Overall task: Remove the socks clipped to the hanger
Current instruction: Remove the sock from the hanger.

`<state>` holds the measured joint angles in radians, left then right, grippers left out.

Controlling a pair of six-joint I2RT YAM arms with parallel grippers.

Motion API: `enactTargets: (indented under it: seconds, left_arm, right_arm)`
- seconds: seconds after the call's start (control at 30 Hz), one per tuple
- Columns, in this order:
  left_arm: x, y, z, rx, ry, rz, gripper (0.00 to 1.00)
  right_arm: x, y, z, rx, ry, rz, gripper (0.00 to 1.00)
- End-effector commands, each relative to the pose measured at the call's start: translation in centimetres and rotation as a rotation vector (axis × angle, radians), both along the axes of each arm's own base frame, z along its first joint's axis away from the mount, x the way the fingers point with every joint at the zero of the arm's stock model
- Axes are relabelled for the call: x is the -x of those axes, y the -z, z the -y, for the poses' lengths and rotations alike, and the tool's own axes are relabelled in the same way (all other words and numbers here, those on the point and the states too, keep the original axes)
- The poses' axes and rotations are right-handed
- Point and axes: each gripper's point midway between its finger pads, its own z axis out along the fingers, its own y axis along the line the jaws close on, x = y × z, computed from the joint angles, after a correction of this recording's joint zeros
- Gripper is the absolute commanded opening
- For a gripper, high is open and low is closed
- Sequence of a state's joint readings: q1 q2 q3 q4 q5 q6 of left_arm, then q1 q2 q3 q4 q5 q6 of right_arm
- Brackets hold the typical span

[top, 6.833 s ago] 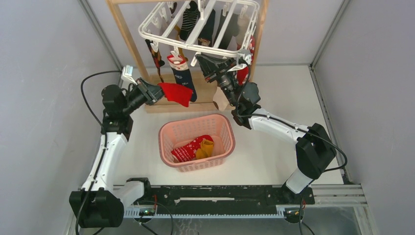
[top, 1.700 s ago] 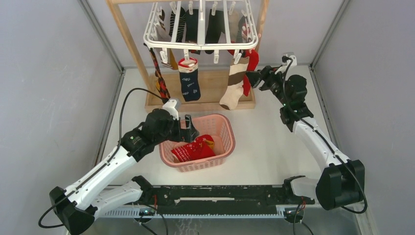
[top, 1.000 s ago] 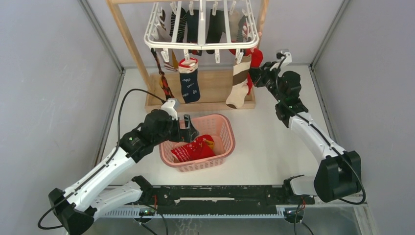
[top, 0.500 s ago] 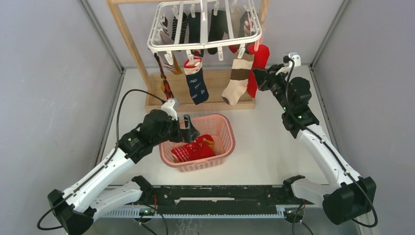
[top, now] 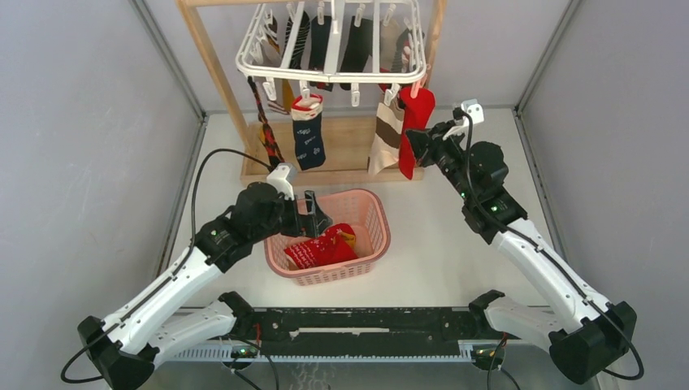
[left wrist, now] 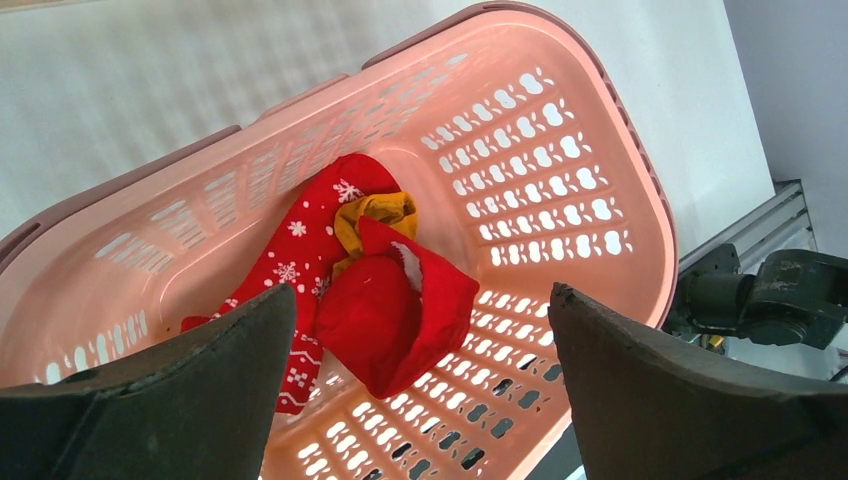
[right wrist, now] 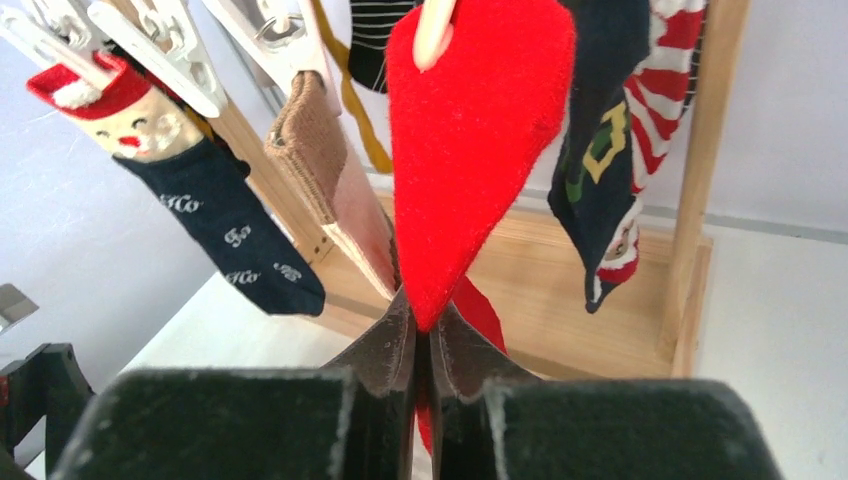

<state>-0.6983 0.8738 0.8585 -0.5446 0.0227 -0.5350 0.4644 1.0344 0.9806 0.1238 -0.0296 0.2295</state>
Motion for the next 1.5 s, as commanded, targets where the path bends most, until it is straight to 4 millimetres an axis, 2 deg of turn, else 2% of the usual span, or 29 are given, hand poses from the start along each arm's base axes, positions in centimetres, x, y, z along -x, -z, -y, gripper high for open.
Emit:
enactTargets:
  seconds: [0.0, 0.2, 0.5, 0.73, 0.9, 1.13, 1.47]
  left_arm:
    - [-0.2, -4.3, 0.8, 0.094, 0.01, 0.082, 1.0]
    - [-0.1, -4.8, 0.8, 0.105, 0.014, 0.089, 1.0]
    - [0.0, -5.6, 1.0, 0.123, 0.025, 0.1, 1.0]
    - [0.2, -5.8, 0.8, 0.129, 0.024, 0.112, 1.0]
    - [0.2, -5.9, 0.8, 0.133, 0.024, 0.115, 1.0]
    - [0.0, -6.9, 1.3, 0.16, 0.036, 0.133, 1.0]
    - [-1.5, -8.0, 4.2, 0.232, 0.093, 0.185, 1.0]
  right_arm:
    - [0.9, -0.8, -1.3, 0.013, -0.018, 0.036, 0.1]
    - [1.8, -0.5, -4.3, 0.017, -0.075, 0.035, 0.1]
    - [3.2, -1.2, -9.1, 0.024, -0.173, 0.043, 0.09]
    - [4.2, -1.3, -13.7, 0.043, -0.256, 0.04, 0.09]
    - [5.1, -1.8, -16.1, 0.048, -0.305, 0.046, 0.09]
    - [6.5, -1.7, -17.1, 0.058, -0.331, 0.031, 0.09]
    - [8.3, -1.9, -17.5, 0.002, -0.4, -0.027, 0.09]
